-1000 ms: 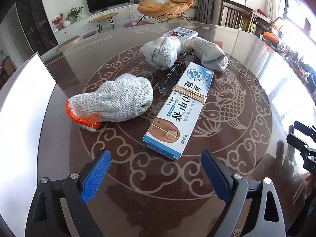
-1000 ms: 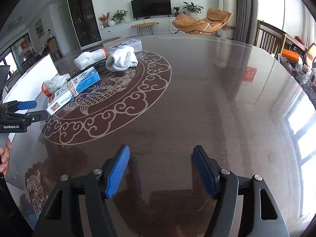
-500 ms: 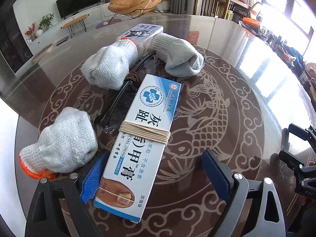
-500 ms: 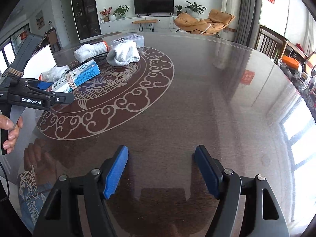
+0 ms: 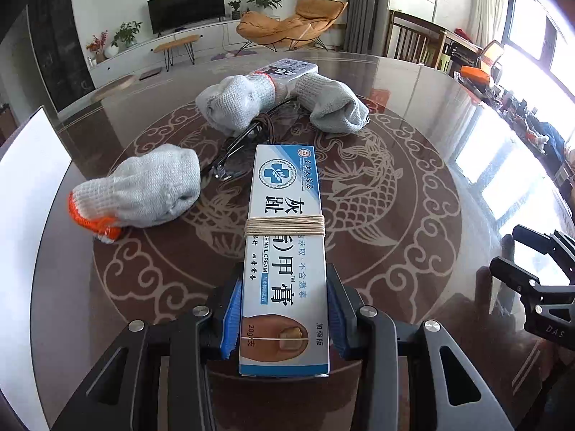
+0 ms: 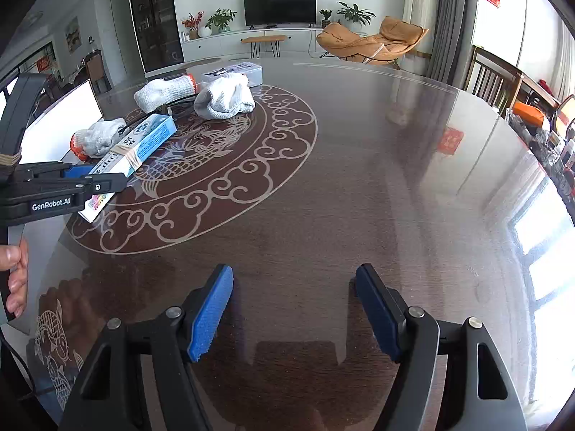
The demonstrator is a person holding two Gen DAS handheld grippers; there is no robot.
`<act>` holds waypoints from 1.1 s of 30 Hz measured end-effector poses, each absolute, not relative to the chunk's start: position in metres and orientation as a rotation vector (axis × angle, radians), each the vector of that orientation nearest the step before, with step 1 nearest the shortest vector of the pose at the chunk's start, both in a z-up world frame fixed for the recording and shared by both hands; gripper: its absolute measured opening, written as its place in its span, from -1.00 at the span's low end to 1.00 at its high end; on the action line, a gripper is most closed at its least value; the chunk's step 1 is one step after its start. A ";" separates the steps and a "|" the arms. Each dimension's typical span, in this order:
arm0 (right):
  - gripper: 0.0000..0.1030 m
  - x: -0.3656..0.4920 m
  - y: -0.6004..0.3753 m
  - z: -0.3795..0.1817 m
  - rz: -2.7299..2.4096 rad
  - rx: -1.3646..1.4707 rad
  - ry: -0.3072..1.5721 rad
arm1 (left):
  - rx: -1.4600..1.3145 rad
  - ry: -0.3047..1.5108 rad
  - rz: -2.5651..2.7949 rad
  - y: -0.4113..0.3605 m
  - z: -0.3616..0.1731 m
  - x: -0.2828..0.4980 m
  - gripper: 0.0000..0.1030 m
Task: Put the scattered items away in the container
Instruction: 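Grasp the white knit glove with the right tool while the left tool holds the ointment box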
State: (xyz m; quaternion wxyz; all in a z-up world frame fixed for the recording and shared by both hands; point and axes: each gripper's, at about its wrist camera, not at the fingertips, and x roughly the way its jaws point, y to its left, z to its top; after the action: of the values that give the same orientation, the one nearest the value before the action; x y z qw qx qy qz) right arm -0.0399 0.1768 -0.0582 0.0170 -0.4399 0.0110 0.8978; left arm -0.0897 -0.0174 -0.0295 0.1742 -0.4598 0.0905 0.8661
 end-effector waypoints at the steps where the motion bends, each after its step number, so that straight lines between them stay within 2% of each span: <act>1: 0.41 -0.040 0.177 -0.058 2.791 -1.367 0.034 | -1.307 0.253 2.475 -0.024 -0.030 -0.077 -0.21; 8: 0.41 -0.042 0.177 -0.057 2.794 -1.361 0.053 | -1.341 0.127 2.647 -0.074 -0.033 -0.026 -0.21; 11: 0.40 -0.069 0.180 -0.053 2.911 -1.393 0.261 | -1.336 0.068 2.673 -0.079 -0.035 -0.027 -0.21; 13: 0.40 -0.102 0.174 -0.042 2.968 -1.371 0.309 | -1.337 0.084 2.691 -0.074 -0.036 -0.027 -0.20; 17: 0.40 -0.173 0.149 -0.012 3.072 -1.209 0.165 | -1.333 0.063 2.687 -0.076 -0.036 -0.027 -0.21; 20: 0.40 -0.233 0.131 -0.018 3.033 -1.343 0.111 | -1.327 0.046 2.683 -0.078 -0.036 -0.028 -0.21; 22: 0.31 -0.257 0.121 -0.034 2.963 -1.456 0.021 | -1.323 0.030 2.677 -0.080 -0.035 -0.028 -0.21; 23: 0.19 -0.261 0.118 -0.041 2.938 -1.496 -0.020 | -1.320 0.017 2.674 -0.081 -0.035 -0.028 -0.21; 24: -0.37 -0.260 0.117 -0.045 2.932 -1.526 -0.030 | -1.317 0.007 2.671 -0.082 -0.035 -0.028 -0.21; 28: -0.43 -0.219 0.128 -0.043 2.957 -1.544 0.021 | -1.314 -0.013 2.669 -0.083 -0.035 -0.029 -0.21; 33: -0.43 -0.110 0.154 -0.042 2.982 -1.590 0.027 | -1.316 -0.012 2.672 -0.081 -0.035 -0.031 -0.21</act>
State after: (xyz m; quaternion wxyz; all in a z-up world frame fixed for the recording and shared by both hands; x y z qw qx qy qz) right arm -0.1099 0.1537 -0.0419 -0.1187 -0.4672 0.0078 0.8761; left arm -0.0311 -0.0815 -0.0352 0.0814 -0.4403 -0.0039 0.8942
